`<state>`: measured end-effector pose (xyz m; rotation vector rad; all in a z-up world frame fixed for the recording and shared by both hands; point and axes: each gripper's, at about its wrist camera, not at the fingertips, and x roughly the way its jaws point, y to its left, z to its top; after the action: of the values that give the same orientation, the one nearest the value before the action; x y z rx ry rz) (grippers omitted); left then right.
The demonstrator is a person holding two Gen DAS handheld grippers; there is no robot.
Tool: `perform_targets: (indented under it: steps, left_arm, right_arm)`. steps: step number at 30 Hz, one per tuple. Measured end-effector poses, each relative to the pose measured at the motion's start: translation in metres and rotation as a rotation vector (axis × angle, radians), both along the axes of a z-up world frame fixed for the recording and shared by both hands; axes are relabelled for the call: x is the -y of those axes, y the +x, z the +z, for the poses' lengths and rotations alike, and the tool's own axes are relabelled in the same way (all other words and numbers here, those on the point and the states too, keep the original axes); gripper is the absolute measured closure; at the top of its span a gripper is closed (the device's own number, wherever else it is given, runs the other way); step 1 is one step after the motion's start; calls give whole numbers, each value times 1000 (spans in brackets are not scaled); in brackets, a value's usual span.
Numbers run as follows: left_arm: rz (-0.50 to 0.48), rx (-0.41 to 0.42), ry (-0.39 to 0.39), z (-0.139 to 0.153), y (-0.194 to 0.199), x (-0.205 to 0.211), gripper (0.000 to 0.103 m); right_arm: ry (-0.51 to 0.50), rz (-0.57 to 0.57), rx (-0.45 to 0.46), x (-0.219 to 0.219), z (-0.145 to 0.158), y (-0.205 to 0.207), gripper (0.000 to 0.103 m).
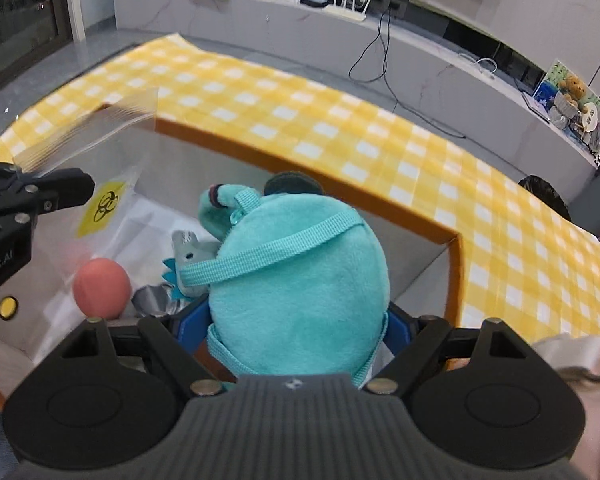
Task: Organize soft objects
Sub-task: 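Carry the teal bag with the right tool while the left tool carries the plastic bag to the box, then open the right tool over the box while the left tool releases the plastic bag inside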
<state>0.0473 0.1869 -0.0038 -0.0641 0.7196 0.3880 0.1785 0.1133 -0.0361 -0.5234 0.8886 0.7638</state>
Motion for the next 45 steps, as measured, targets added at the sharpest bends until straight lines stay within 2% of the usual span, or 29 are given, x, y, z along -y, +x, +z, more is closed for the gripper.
perform_targets:
  steps: [6, 12, 20, 21, 23, 26, 27, 32, 35, 39, 45]
  left_arm:
    - [0, -77, -30, -13, 8, -6, 102]
    - [18, -147, -47, -21, 12, -13, 102]
    - [38, -209, -59, -26, 15, -12, 95]
    - [39, -210, -59, -26, 14, -11, 93]
    - [41, -212, -61, -26, 14, -11, 75]
    - [59, -197, -74, -23, 11, -12, 56]
    - [62, -187, -81, -21, 9, -12, 54]
    - [63, -133, -97, -11, 2, -12, 28]
    - [61, -103, -84, -3, -1, -9, 19]
    - [66, -61, -76, 5, -7, -7, 16]
    - [35, 41, -110, 18, -21, 3, 16]
  right_arm:
    - [-47, 15, 4, -5, -13, 0, 19]
    - [-49, 26, -18, -6, -16, -1, 18]
    - [-55, 44, -14, -4, -14, -7, 16]
    - [-57, 45, -10, -3, -13, -7, 16]
    - [-63, 48, 2, -3, -11, -9, 13]
    - [-69, 60, 28, -3, -6, -12, 11]
    - [-70, 62, 35, -3, -4, -12, 10]
    - [-49, 64, 44, 0, 7, -16, 10]
    - [-36, 68, 57, 3, 14, -21, 10]
    - [-23, 85, 92, 7, 24, -33, 10]
    - [-1, 104, 153, 22, 39, -54, 10]
